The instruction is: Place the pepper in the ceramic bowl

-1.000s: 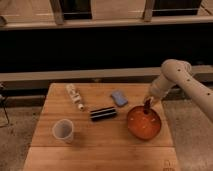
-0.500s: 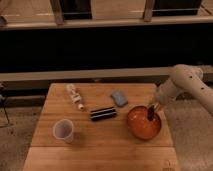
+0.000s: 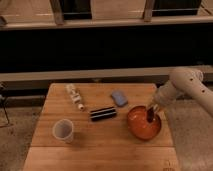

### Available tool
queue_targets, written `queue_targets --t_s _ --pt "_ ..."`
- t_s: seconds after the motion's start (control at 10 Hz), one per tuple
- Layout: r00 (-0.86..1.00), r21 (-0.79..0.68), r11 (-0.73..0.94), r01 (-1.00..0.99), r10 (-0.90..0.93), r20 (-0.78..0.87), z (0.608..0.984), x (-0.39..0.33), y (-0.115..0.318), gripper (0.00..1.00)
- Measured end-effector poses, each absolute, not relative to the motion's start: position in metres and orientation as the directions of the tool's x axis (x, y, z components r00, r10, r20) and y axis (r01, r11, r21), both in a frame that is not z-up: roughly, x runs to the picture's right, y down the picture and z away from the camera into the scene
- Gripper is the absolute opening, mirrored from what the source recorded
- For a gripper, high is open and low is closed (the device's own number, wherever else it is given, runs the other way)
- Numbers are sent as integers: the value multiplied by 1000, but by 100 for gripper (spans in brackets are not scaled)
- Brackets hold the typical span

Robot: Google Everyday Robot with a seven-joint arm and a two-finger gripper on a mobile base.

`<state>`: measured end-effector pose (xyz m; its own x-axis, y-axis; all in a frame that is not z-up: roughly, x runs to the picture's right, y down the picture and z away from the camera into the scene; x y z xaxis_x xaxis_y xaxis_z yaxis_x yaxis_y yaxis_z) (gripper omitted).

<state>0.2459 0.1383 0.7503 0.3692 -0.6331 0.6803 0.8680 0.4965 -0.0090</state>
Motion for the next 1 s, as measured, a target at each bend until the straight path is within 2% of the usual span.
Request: queue_targets --t_s 0.4,0.5,1.0 --pt "368 -5 499 867 -632 682 746 246 144 74" --pt "373 -7 504 864 -630 681 744 247 147 79" --pt "376 -1 511 859 -631 678 760 244 126 80"
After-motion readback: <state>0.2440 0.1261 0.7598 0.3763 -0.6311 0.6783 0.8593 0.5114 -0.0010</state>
